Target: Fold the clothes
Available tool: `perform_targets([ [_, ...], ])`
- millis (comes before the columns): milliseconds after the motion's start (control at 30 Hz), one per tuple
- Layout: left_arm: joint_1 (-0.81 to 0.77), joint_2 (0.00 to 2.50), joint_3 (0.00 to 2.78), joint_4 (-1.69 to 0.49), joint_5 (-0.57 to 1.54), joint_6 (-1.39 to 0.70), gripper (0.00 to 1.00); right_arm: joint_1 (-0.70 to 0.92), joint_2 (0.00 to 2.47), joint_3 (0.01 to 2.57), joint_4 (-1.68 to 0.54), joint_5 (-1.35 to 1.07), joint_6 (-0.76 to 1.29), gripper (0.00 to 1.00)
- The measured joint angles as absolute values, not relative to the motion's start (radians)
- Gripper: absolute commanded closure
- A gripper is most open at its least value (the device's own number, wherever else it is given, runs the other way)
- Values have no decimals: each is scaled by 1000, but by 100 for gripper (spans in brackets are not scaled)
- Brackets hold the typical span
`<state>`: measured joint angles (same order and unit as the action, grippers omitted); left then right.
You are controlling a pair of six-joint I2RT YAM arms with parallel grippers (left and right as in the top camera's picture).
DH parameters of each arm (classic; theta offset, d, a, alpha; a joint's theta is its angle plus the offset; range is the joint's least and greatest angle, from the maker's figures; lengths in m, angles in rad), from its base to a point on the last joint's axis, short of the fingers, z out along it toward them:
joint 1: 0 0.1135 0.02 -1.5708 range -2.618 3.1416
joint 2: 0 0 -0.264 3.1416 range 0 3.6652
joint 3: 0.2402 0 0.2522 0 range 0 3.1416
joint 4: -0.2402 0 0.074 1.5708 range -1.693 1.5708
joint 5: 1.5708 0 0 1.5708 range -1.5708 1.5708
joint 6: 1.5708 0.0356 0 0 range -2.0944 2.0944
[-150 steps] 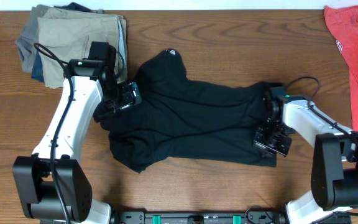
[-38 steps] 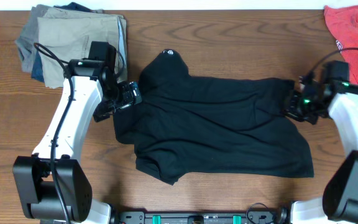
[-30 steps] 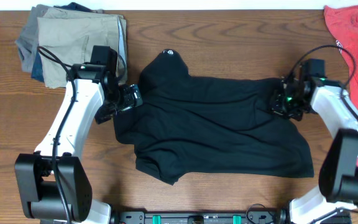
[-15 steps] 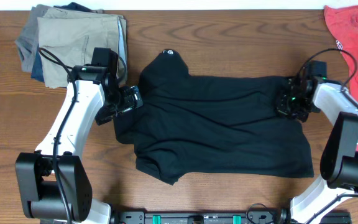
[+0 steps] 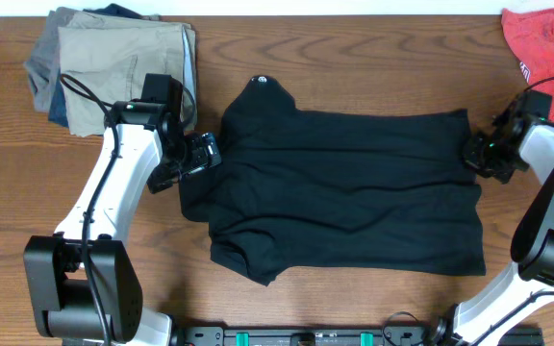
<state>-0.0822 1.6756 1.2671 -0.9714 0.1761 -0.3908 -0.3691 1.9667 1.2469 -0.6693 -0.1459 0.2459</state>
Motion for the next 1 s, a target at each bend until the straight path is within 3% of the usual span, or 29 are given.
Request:
perform_targets([
  [200,-82,1676,1267,-971,176,-391,2,-389,1977,1385,-776,-113,250,92],
  [400,-82,1676,1267,-971,176,-391,2,-389,1977,1555,-1032,-162,249,90],
  [533,-82,1676,1267,-968,176,-391,2,-389,1977,1601,-1091,-184,251,80],
  [600,-82,1676,1267,-965,176,-391,2,-389,1977,1597,-1071,-187,249,88],
  [633,-82,1676,1267,-963,176,-391,2,-388,1977,1592,-1051,-188,245,98],
  [1000,-82,1676,1267,-961,176,-391,2,-326,1979,1397,-770,-195,252,99],
])
